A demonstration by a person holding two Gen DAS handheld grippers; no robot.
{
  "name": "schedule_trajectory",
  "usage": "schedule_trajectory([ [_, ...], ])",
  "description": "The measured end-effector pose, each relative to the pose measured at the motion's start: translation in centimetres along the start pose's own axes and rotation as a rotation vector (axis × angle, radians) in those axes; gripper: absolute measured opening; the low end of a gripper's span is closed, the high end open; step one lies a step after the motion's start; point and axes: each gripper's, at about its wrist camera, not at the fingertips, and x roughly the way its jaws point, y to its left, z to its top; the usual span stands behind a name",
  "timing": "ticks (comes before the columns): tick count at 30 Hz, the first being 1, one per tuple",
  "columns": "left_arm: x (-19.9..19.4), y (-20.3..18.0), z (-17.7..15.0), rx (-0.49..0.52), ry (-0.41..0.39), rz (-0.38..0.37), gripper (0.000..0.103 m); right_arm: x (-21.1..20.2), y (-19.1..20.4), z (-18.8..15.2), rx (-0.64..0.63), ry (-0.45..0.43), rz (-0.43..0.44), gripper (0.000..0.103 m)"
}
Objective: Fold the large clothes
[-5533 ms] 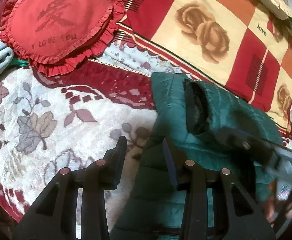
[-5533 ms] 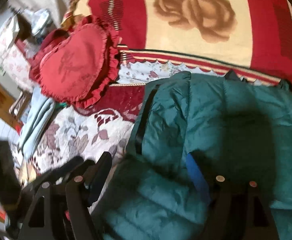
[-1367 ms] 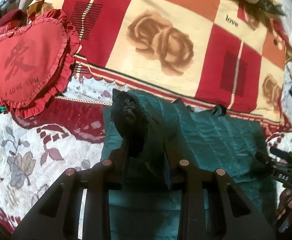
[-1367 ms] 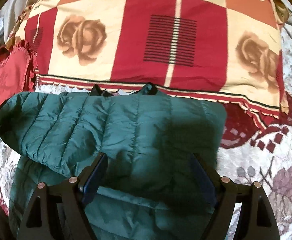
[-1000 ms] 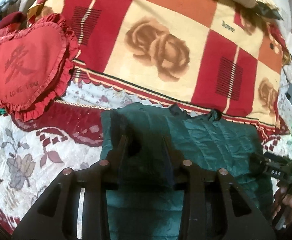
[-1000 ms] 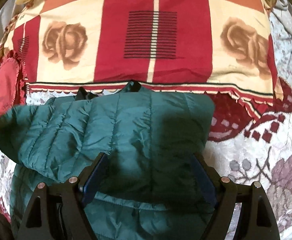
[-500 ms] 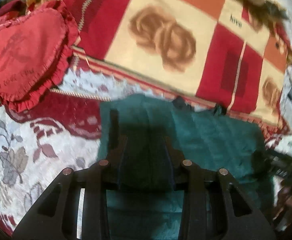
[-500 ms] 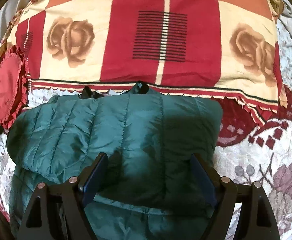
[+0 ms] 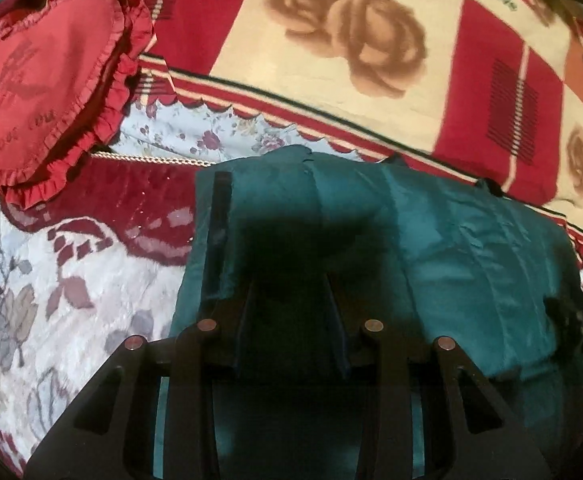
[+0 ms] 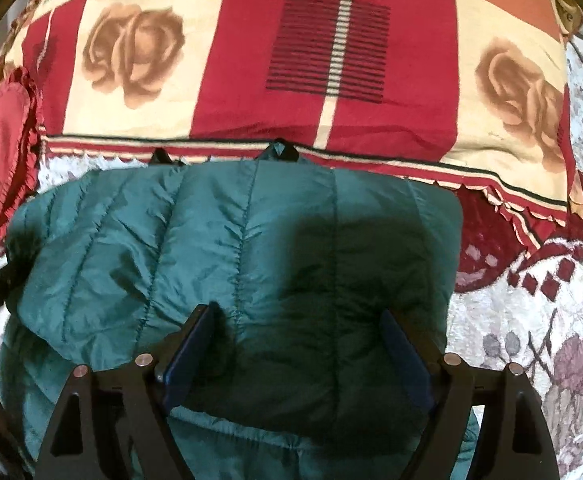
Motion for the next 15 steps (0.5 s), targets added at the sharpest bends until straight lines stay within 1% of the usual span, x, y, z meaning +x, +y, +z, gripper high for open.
schedule_trajectory([
  [1,0.5,0.0,0.1,0.002,0.003,0.003,0.033,0.4,-0.1,0.0,0.008,0.012,0.007,0.086],
  [4,0.8,-0.3,-0.3,0.038,-0.011,0.016,0.033,-0.1,-0.4,0.1,0.004,0.004,0.016,0.086],
  [6,0.3,-0.2,-0.4,0.050,-0.011,0.004,0.033,-1.5,-0.6,-0.2,0.000,-0.008,0.032,0.086],
  [7,-0.2,0.2,-0.5,0.041,-0.005,-0.014,0.033,-2.3,-0.9,-0.4,0.005,-0.015,0.044,0.086],
  [9,-1.7,1.1,-0.7,0.025,0.004,-0.054,0.033,-4.9,-1.8,-1.3,0.026,-0.041,0.092,0.086],
  [11,-3.7,2.0,-1.2,0.029,0.002,-0.087,0.033,-7.5,-2.7,-2.5,0.028,-0.060,0.133,0.086],
  [15,-7.7,3.6,-3.1,0.072,0.010,-0.106,0.033,-12.1,-4.6,-6.0,0.044,-0.081,0.177,0.086],
])
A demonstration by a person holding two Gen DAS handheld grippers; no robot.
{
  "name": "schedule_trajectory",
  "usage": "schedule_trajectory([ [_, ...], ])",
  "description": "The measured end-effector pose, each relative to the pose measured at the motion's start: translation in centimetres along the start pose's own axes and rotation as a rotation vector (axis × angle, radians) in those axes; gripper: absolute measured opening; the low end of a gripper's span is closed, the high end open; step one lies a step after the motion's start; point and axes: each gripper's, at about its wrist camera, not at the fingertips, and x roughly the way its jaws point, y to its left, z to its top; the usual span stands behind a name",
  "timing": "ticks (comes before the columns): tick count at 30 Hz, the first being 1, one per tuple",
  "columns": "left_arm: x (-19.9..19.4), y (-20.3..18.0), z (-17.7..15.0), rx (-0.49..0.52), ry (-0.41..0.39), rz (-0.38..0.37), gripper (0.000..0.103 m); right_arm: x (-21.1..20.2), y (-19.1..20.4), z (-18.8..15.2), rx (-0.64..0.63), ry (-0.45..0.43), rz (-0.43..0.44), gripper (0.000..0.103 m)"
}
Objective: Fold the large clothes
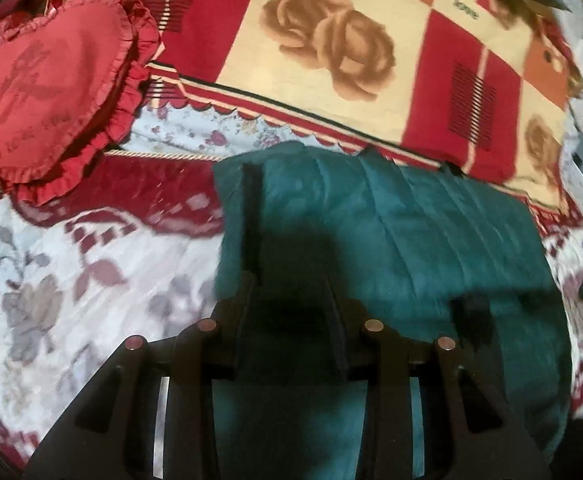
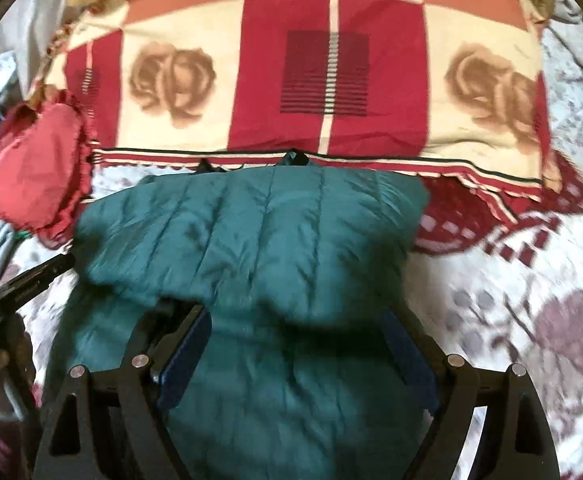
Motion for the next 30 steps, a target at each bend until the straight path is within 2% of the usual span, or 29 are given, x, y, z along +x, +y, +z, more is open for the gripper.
schedule_trajectory([
  [3,-2.7,1.0,-2.5,0.039,0.017,-0.013,0.033,-2.1,-1.2,-2.9,0.046,0.032,0.028,0.086],
  [6,-4.7,1.6,-5.5,0.084,0.042,-0.004,0.033,-3.5,-1.5,-5.8,0.038,0.051,0.004,0.086],
  [14,-7.2,1.7,-12.0,0.150,0.081,0.082,0.033,-5.5,0.6,-11.0,-0.014,0.068,-0.035,0.086],
  [20,-8.1,1.3,-14.2,0.182,0.090,0.097,0.033,-5.0,2.4,-13.9,-0.075,0.131,-0.047,0.086],
  [30,-7.7,2.2,-16.4,0.201,0.160,0.124,0.033,-4.6,2.3,-17.9,-0.090,0.239,-0.054,0.086],
])
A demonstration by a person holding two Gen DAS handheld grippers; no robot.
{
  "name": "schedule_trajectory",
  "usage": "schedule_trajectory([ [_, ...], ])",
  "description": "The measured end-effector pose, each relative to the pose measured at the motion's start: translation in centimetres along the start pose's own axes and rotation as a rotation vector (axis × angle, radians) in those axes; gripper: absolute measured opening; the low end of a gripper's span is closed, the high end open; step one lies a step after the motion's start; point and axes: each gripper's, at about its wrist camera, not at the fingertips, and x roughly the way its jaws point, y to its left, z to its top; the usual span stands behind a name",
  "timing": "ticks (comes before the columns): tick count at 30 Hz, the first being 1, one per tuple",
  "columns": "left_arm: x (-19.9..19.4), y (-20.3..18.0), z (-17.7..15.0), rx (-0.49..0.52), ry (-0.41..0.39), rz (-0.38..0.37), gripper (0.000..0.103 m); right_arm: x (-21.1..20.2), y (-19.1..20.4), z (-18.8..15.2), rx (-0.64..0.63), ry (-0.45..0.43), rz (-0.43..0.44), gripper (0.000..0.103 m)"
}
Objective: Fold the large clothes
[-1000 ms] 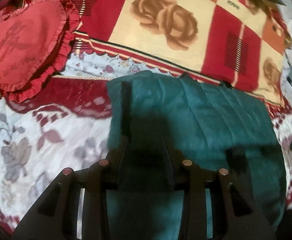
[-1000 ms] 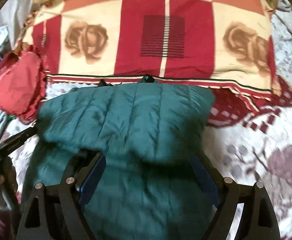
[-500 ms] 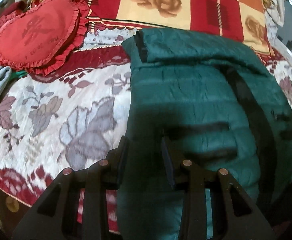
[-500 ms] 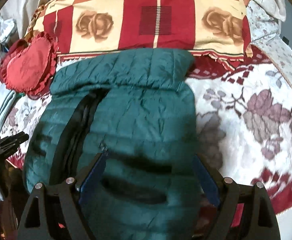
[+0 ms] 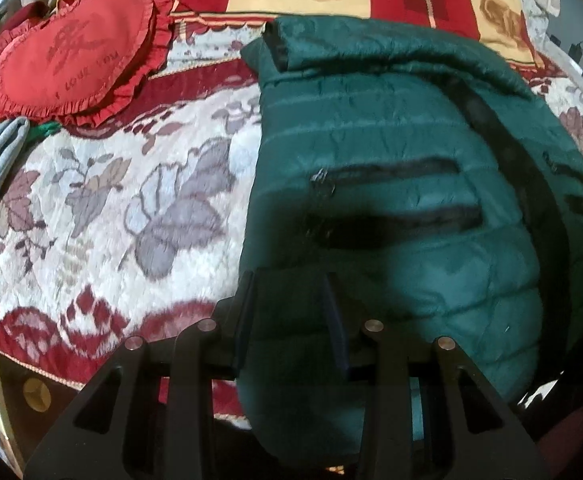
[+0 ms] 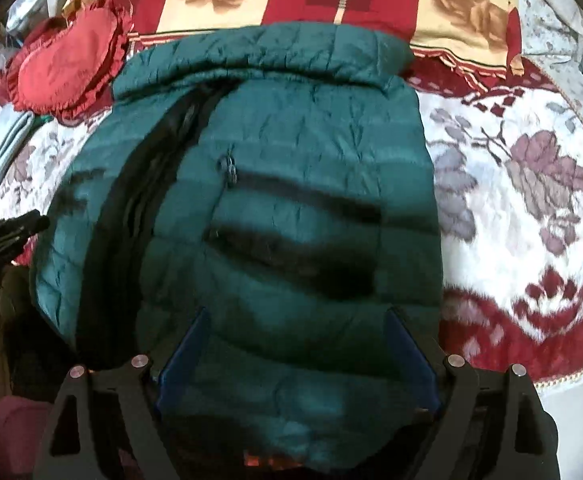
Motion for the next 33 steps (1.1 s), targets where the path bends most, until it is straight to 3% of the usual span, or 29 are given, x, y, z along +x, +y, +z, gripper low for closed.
schedule_trajectory([
  [6,0.3,1.0,-0.5,-0.053,0.019,-0.018,0.033,0.5,-1.2,-1.2,0.017,0.052,-0.011,0.086],
  [12,-0.1,1.3,-1.0,-0.035,0.041,-0.011,0.033,0.2,-1.0,-1.6,-0.010,0.079,-0.018,0.086],
  [23,0.0,3.9,-3.0,-0.084,0.141,-0.058,0.033,0.8,-3.1,-3.8,0.033,0.208,-0.004,0.087],
  [28,0.4,5.3,-2.9,-0.156,0.155,-0.072,0.033,1.1,-3.7,-4.2,0.045,0.227,-0.028,0.088],
  [33,0.7,6.1,-2.9,-0.202,0.175,-0.101,0.033,1.3,-5.5,-4.6,0.131,0.243,0.031,0.089],
])
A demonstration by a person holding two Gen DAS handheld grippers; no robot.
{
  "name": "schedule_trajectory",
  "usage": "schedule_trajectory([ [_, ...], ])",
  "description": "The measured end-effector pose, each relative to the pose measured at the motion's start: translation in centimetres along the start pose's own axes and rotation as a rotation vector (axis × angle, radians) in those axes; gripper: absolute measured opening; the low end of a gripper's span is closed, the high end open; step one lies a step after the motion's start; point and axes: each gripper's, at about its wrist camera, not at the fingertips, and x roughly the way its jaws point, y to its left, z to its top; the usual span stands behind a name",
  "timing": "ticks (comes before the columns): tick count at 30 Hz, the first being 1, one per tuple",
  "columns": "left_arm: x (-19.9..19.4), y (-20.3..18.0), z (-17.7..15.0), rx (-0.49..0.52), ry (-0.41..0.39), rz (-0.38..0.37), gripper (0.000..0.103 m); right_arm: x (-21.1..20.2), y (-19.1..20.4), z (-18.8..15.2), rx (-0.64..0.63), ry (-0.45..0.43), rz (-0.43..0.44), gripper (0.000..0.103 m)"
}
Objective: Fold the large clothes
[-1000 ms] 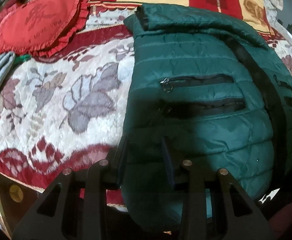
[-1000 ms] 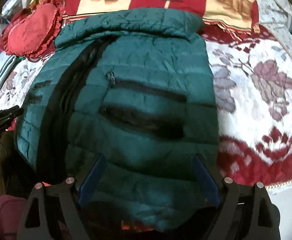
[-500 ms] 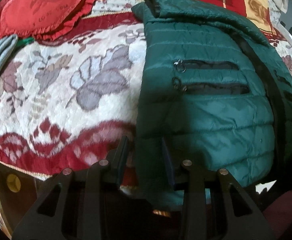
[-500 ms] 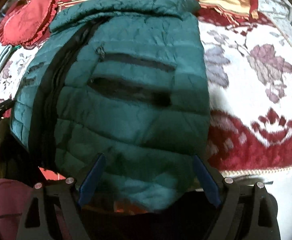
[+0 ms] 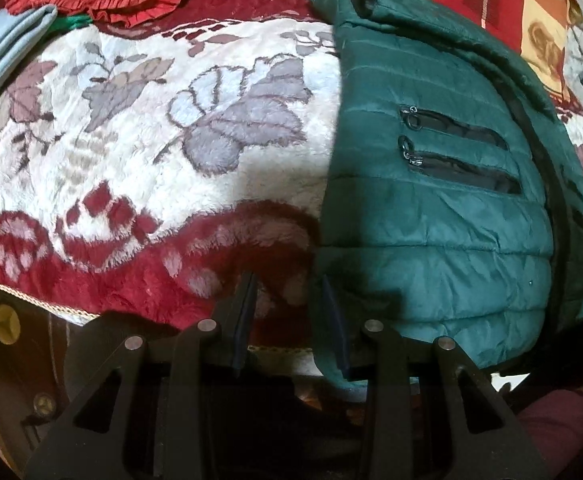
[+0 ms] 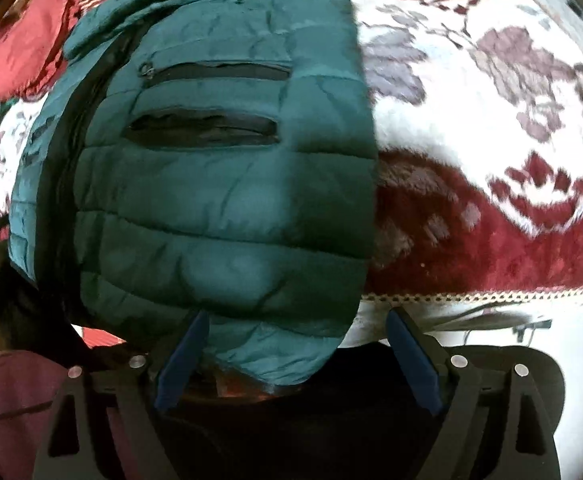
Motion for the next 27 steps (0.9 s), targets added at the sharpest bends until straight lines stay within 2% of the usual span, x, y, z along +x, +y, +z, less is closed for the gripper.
schedule_trajectory([
  [4,1.0,0.5,0.3,-0.037,0.036,-0.045,0.034,1.2,-1.1,-0.2,0.065,0.024,0.121,0.089],
  [7,1.2,0.9,0.3,-0.058,0.054,-0.070,0.040,1.2,-0.7,-0.3,0.044,0.011,0.154,0.089],
  [12,0.9,0.1,-0.1,-0.009,0.066,-0.091,0.040,-0.5,-0.3,0.2,0.057,0.000,0.308,0.089],
  [15,0.6,-0.4,-0.2,0.008,0.066,-0.113,0.040,-0.3,-0.3,0.5,0.051,0.006,0.292,0.089],
  [18,0.6,-0.9,-0.5,0.012,0.102,-0.227,0.041,0.4,-0.3,0.8,0.044,0.014,0.256,0.090],
  [19,0.7,-1.3,-0.7,0.033,0.115,-0.224,0.044,0.6,-0.3,0.8,0.040,0.013,0.249,0.090],
  [20,0.9,-1.7,-0.8,0.053,0.116,-0.189,0.049,0.8,-0.2,1.0,0.039,0.012,0.248,0.090],
  [22,0.9,-2.3,-1.1,0.067,0.108,-0.153,0.049,1.0,-0.2,1.2,0.038,0.014,0.246,0.090],
  [27,0.9,-3.2,-1.0,0.067,0.101,-0.121,0.049,0.9,-0.2,0.7,0.032,0.016,0.241,0.090],
])
